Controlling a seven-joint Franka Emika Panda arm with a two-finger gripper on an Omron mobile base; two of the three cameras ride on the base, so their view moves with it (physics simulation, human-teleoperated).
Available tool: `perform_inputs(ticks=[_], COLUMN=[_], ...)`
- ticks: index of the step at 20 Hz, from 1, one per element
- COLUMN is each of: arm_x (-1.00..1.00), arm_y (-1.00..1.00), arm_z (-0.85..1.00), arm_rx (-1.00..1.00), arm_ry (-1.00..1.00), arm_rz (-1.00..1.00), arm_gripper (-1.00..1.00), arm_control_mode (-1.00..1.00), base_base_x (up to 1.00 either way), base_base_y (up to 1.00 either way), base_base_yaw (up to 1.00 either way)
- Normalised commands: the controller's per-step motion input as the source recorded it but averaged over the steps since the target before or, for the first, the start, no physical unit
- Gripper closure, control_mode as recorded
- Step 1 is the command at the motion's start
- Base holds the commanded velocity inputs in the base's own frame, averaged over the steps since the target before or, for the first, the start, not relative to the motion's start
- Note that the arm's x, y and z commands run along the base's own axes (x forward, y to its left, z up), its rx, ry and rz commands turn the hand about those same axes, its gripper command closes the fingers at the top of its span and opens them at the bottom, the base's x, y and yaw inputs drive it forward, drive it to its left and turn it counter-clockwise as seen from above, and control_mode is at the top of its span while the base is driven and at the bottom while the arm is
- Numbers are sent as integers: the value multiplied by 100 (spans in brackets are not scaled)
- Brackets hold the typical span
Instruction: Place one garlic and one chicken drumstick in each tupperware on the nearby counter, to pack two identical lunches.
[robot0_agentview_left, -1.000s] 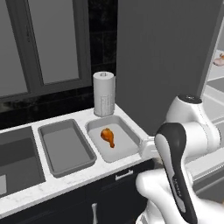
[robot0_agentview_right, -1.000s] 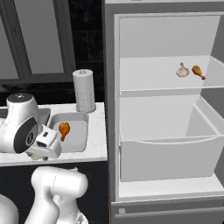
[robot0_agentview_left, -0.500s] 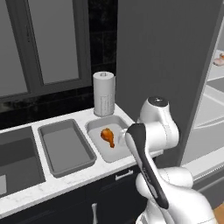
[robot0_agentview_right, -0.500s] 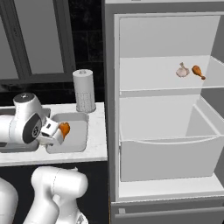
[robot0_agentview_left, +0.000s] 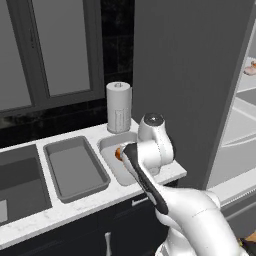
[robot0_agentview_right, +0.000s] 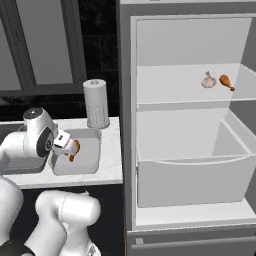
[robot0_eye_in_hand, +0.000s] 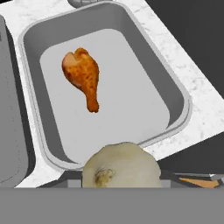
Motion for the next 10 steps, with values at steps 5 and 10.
perform_inputs(ticks=[5,10], arm_x=[100,94], arm_y=[-43,-24], arm_z=[-3,0], arm_rx=[0,0], arm_ry=[22,52], arm_rz=[0,0], arm_gripper=[100,100], arm_control_mode=[-100,-100], base_base_x=[0,0], base_base_y=[0,0], base_base_yaw=[0,0])
